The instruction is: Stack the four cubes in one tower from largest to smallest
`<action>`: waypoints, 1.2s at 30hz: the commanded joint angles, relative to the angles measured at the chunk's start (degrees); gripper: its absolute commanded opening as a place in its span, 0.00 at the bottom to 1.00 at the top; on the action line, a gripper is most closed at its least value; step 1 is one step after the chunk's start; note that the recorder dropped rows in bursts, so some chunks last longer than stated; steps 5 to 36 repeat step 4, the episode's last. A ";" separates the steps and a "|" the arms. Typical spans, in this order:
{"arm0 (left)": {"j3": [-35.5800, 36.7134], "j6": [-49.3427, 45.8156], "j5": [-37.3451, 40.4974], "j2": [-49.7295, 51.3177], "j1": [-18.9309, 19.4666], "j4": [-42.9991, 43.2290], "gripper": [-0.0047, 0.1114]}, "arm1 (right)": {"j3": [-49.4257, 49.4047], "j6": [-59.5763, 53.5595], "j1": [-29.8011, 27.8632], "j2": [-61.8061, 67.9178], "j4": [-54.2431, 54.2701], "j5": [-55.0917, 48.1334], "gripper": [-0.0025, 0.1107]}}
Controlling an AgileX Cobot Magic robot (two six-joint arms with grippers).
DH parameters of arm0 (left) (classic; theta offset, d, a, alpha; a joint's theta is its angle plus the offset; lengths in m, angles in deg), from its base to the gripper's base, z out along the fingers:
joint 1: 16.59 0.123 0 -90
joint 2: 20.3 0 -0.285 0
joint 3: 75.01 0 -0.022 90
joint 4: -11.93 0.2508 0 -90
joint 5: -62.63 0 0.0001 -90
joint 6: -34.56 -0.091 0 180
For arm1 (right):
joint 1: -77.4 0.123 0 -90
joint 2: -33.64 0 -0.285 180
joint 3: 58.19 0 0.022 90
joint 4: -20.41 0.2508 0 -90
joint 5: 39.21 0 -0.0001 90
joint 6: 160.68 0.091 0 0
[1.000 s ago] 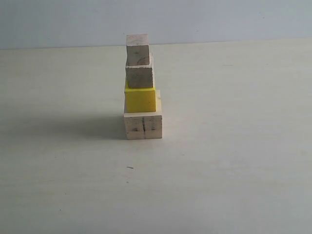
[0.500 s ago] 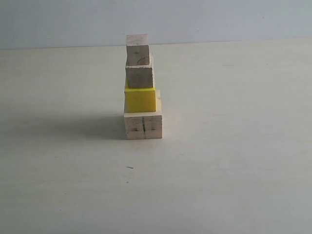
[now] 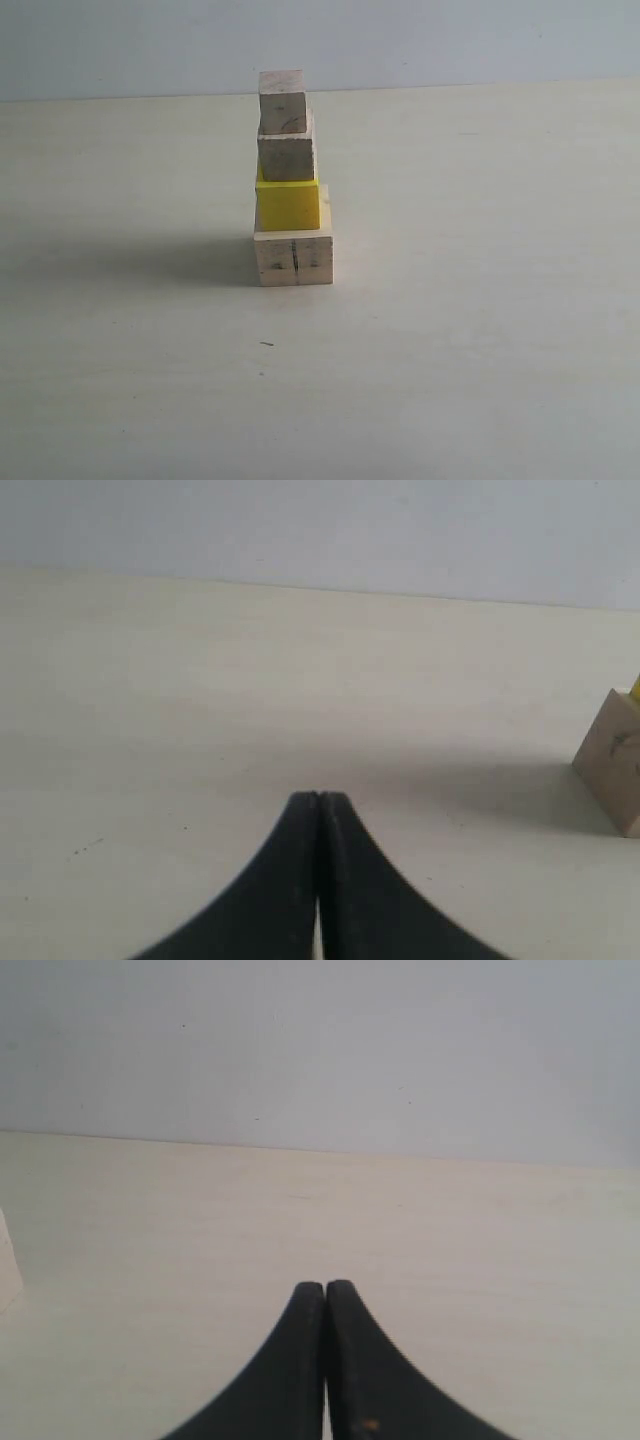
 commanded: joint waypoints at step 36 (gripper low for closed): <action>0.11 -0.19 -0.30 -0.33 0.13 -0.19 0.04 | -0.27 0.02 -0.26 -0.30 -0.28 0.52 0.02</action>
